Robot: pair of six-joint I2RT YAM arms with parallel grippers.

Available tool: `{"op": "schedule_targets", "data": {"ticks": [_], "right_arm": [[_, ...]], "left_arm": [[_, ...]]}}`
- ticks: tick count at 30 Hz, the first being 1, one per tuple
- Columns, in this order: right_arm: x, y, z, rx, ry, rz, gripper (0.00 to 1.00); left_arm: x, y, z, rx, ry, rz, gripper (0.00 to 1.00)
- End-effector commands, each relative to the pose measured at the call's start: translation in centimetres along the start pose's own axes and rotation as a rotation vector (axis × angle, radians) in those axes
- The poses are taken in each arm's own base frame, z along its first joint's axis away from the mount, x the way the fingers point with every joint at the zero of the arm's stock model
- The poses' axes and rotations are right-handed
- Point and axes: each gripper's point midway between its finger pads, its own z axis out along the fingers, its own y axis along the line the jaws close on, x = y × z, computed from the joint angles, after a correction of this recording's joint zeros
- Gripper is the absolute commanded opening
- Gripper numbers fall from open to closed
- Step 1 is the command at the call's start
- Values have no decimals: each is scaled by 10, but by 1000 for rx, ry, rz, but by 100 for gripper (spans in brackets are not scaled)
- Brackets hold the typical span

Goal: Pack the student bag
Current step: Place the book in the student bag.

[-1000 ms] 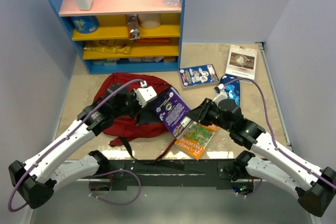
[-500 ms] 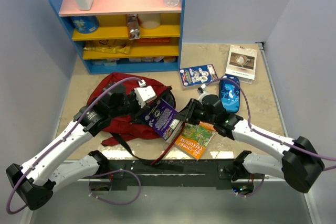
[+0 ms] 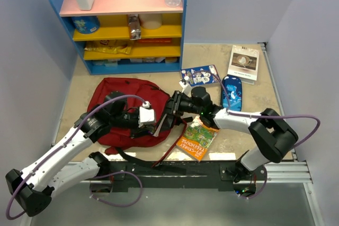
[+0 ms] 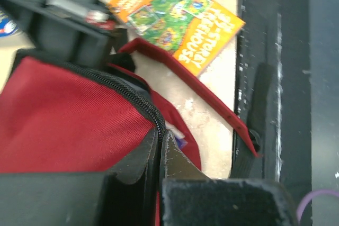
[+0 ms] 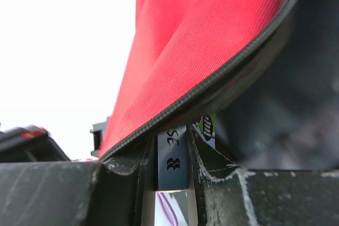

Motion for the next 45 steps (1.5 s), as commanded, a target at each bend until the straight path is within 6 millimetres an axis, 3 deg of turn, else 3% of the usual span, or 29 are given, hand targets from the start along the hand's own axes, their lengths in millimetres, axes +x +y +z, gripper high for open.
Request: {"op": "schedule_targets", "data": {"ticks": [1,3,4,6,7,9,12,13,15,18,19,21,22,25,28,29,30,32,35,37,39,44,45], "right_arm": [[-65,103,-8,-341,-250,-163,0],[-68,100,0,-376,-258,-120,0],[-74,112,-4,-440,-297,-123,0],[-74,101,7,-460,-290,-44,0],[-76,111,3,-537,-298,-4,0],[-63,97,23,-553,-244,57,0],[-33,110,41,-588,-146,56,0],[-22,96,55,-496,-109,67,0],[-6,91,69,-408,-92,-16,0],[7,58,77,-252,-62,-34,0],[16,32,81,-142,-21,-30,0],[16,2,85,2,-20,-44,0],[29,-27,83,120,28,-66,0],[43,-63,79,257,110,-113,0],[44,-91,68,399,122,-175,0],[43,-92,66,416,124,-191,10],[43,-95,63,437,129,-204,31],[49,-101,54,451,159,-227,50],[44,-94,42,443,141,-257,99],[30,-79,33,407,92,-271,99],[14,-78,20,395,42,-257,99],[-29,-33,-3,376,-71,-466,99],[-40,-35,-8,419,-105,-507,99]], "left_arm": [[-9,-31,-3,162,-93,115,0],[-4,-39,-3,198,-93,128,0],[-4,-40,-3,207,-94,133,0],[-4,-42,-6,215,-95,150,0],[-4,-44,-6,220,-97,150,0],[-3,-44,-8,219,-101,156,0],[-1,-45,-8,223,-99,156,0],[-2,-44,-8,220,-102,158,0],[-1,-43,-8,217,-102,160,0],[-2,-41,-8,209,-107,171,0],[-4,-40,-8,203,-112,176,0],[-5,-38,-9,198,-115,181,0],[-7,-38,-9,197,-117,182,0],[-7,-38,-10,197,-117,182,0],[-7,-37,-10,196,-116,175,0],[-7,-37,-10,195,-116,174,0],[-8,-37,-10,193,-118,176,0],[-8,-35,-10,188,-118,173,0],[-11,-33,-11,184,-122,177,0],[-12,-32,-11,180,-124,180,0],[-12,-32,-11,182,-124,175,0],[-14,-32,-12,188,-130,174,0],[-16,-32,-13,187,-132,175,0]]}}
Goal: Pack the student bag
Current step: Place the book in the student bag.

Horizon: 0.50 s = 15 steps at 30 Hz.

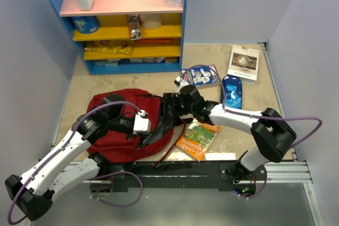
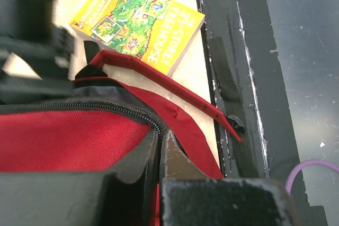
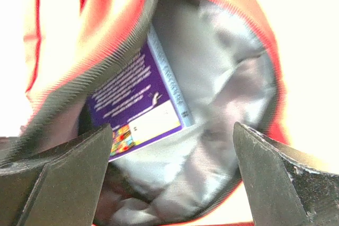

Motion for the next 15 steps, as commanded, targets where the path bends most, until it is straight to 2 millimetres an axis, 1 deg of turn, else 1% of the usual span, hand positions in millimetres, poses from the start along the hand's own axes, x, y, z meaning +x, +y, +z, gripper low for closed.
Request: {"op": "schedule_targets", "data": {"ticks": [1,3,4,6,7,10,11,12,13,14,15], "right_arm": [[-44,-5,-28,109,-123,-265,99],[-48,-14,-34,168,-123,-339,99],[-52,-23,-37,206,-131,-415,99],[-49,-30,-40,223,-122,-481,99],[-50,-38,-41,252,-111,-544,99],[-47,-53,-36,308,-67,-608,99],[-44,-58,-31,316,-47,-610,99],[-44,-58,-29,314,-47,-615,99],[-46,-53,-23,289,-60,-623,99],[-42,-48,-16,248,-49,-625,99],[-47,-40,-9,211,-78,-630,99]], "left_arm": [[-26,2,-5,18,-77,61,0],[-29,1,-6,18,-81,67,0],[-30,3,-7,15,-84,73,0],[-31,3,-8,13,-83,74,0],[-32,3,-9,12,-86,75,0],[-37,4,-11,8,-91,86,0],[-37,3,-12,11,-90,84,0],[-38,3,-12,9,-90,84,0],[-40,3,-13,10,-94,87,0],[-41,3,-14,11,-96,87,0],[-41,4,-14,9,-97,88,0]]}}
